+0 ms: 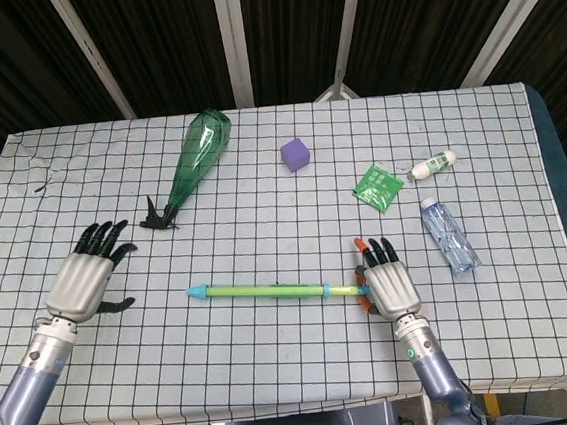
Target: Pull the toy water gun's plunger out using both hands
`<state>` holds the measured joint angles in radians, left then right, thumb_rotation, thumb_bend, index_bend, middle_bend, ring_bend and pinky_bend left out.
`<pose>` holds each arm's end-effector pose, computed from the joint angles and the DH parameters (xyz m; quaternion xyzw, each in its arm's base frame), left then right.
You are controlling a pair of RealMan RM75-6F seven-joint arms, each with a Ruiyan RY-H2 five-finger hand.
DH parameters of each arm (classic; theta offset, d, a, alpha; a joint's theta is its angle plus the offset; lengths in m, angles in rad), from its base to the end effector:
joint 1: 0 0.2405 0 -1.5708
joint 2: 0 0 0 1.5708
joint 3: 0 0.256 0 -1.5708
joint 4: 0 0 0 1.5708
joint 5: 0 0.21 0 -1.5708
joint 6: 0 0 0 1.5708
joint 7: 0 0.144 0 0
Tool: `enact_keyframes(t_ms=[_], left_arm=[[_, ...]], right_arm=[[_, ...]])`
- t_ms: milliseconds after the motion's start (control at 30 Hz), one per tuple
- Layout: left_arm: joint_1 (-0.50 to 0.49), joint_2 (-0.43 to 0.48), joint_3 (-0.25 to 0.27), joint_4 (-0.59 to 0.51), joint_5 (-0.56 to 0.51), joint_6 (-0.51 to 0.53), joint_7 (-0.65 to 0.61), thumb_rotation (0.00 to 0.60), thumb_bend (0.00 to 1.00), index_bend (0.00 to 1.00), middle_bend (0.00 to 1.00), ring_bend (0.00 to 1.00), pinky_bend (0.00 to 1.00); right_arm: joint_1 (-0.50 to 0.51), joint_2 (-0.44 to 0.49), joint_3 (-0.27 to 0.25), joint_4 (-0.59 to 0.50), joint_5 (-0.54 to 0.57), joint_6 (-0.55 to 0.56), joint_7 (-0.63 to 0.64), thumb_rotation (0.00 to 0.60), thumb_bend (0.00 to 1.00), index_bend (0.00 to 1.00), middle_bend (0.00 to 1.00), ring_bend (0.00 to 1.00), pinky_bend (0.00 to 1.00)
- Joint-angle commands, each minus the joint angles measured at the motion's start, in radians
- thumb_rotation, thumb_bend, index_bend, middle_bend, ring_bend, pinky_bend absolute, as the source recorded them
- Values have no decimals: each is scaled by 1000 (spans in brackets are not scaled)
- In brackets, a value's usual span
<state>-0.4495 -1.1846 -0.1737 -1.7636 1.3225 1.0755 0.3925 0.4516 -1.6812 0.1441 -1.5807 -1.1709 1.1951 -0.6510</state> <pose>-0.2072 0.2878 0.0932 -0.7324 -0.3229 -0.3417 0.4926 -0.1794 -0.2647 -0.0346 0.7039 -0.3812 0.3371 0.4955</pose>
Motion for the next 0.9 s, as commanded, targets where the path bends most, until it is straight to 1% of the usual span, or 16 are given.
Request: enact_keyframes(t_ms=[33, 167, 333, 500, 700, 900], left_arm=[[-75, -97, -20, 36, -96, -83, 67, 600, 190, 308, 27, 0, 0], [-119, -174, -17, 60, -158, -121, 108, 600, 191, 330, 28, 0, 0], [-165, -252, -24, 76, -242, -141, 153, 600, 199, 346, 35, 0, 0], [-195, -306, -17, 94, -285, -131, 197, 600, 254, 389, 47, 0, 0], [-223, -347, -5, 117, -330, -121, 240, 600, 273, 400, 50, 0, 0], [-238, -366, 1, 144, -365, -119, 253, 600, 303, 406, 53, 0, 0]], right_arm=[[1, 3, 0, -13, 6, 7, -15, 600, 432, 627, 130, 0, 0], [3, 6, -3, -31, 9, 15, -33, 600, 432, 627, 130, 0, 0], [5, 7, -7, -43, 13, 22, -46, 600, 433, 627, 130, 0, 0], [7, 3, -10, -47, 19, 25, -54, 600, 433, 627, 130, 0, 0], [8, 4, -13, -51, 25, 31, -58, 600, 432, 627, 130, 0, 0], [7, 11, -18, -55, 29, 32, -57, 600, 434, 627, 130, 0, 0]])
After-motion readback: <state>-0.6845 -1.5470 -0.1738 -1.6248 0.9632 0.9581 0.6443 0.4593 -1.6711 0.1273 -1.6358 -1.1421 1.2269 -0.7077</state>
